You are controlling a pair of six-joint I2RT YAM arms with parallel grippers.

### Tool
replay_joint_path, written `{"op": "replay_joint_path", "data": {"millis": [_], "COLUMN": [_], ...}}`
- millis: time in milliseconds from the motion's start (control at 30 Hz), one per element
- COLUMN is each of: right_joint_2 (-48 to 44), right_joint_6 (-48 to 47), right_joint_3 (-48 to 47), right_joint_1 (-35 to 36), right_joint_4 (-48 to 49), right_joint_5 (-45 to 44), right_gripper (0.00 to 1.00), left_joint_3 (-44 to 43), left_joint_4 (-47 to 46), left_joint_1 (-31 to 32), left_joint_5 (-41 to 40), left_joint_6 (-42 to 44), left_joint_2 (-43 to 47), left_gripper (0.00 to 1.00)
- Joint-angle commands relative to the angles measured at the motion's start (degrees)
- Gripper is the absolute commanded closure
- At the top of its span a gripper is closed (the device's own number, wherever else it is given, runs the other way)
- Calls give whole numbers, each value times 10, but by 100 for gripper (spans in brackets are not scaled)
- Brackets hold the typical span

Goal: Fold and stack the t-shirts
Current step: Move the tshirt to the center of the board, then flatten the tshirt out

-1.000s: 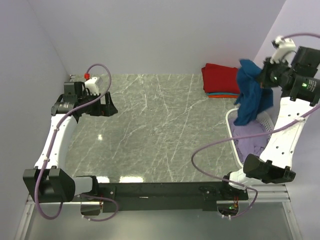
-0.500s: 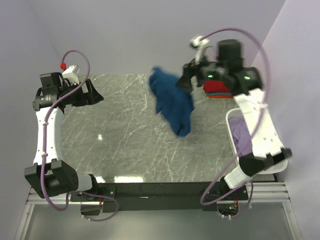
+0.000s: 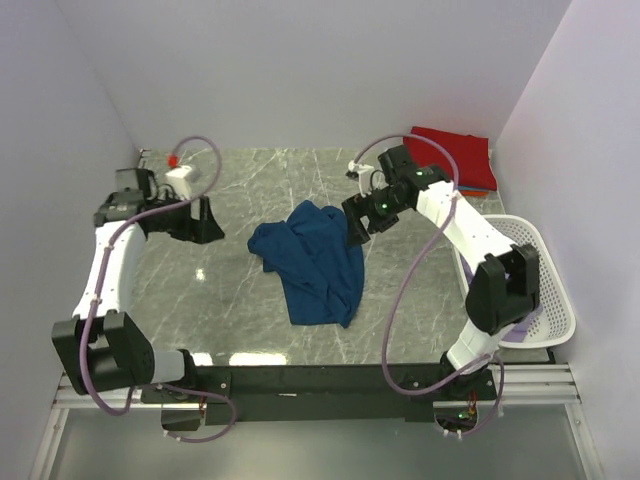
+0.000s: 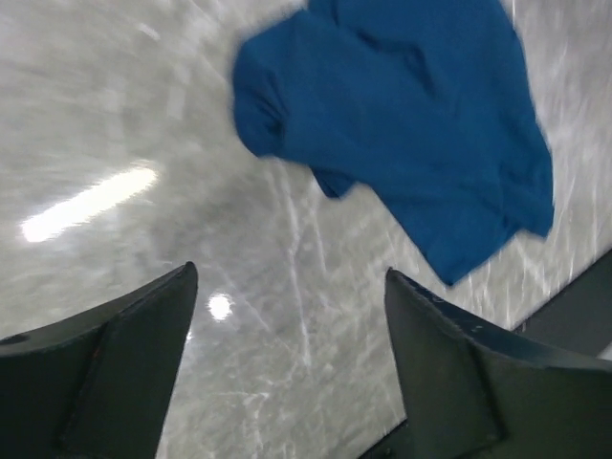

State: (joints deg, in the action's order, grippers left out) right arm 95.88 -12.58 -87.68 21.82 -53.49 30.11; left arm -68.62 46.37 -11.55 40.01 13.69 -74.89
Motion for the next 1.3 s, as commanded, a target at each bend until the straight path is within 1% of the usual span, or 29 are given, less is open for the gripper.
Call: {"op": "replay_joint_path", "data": {"millis": [0, 33, 67, 100, 167, 200, 233, 300, 333, 400, 533, 567, 667, 800, 833, 900, 1000, 1033, 1067, 1100, 1133, 1267], "right_joint_2": [36, 48, 73, 86, 109, 125, 130, 136, 135, 122, 74, 64, 35, 9, 7, 6, 7, 6, 5, 3, 1, -6], "right_joint_6": [12, 17, 20, 27, 31, 33, 37, 39, 40, 36, 15, 11, -4, -24, -30, -41, -51, -53, -55, -55, -54, -45], "right_joint_3": [20, 18, 10, 5, -13, -14, -14, -1, 5, 33, 114, 127, 165, 193, 196, 200, 208, 210, 213, 216, 220, 225], "right_joint_1": [0, 1, 0, 0, 0, 1, 1, -1, 0, -2, -1, 0, 0, 0, 0, 0, 1, 1, 5, 8, 11, 30], "right_joint_4": [59, 67, 71, 73, 66, 65, 66, 66, 66, 68, 66, 65, 49, 34, 25, 9, -2, -4, -6, -4, -3, 15], "right_joint_5": [-17, -18, -20, -24, -22, -23, -26, -28, -32, -29, 0, 4, 7, 3, 5, 13, 17, 14, 12, 9, 2, -18], "right_gripper": [10, 12, 13, 13, 15, 16, 16, 17, 17, 18, 19, 19, 19, 19, 19, 19, 20, 20, 20, 20, 20, 20], "left_joint_3": [34, 40, 48, 46, 45, 41, 38, 28, 24, 12, -2, -4, -12, -35, -40, -55, -74, -78, -86, -89, -90, -94], "left_joint_4": [-22, -36, -44, -58, -67, -72, -75, -80, -81, -87, -95, -97, -104, -114, -115, -117, -114, -110, -109, -107, -107, -115], "left_joint_1": [64, 76, 92, 97, 103, 108, 112, 112, 112, 113, 113, 127, 133, 144, 147, 151, 152, 152, 152, 152, 152, 149], "left_joint_5": [-33, -49, -62, -62, -58, -51, -48, -46, -31, -17, 49, 59, 77, 82, 82, 77, 84, 86, 89, 90, 91, 104], "left_joint_6": [36, 18, 9, -5, -18, -26, -36, -46, -56, -68, -96, -100, -116, -133, -133, -160, -173, -175, -176, -179, -181, -197], "left_joint_2": [-27, -35, -55, -67, -96, -127, -142, -186, -198, -228, -263, -270, -299, -339, -345, -365, -380, -380, -378, -367, -359, -296], "left_gripper": [17, 23, 26, 31, 35, 37, 41, 43, 46, 46, 46, 45, 43, 44, 46, 49, 63, 79, 86, 96, 99, 99]}}
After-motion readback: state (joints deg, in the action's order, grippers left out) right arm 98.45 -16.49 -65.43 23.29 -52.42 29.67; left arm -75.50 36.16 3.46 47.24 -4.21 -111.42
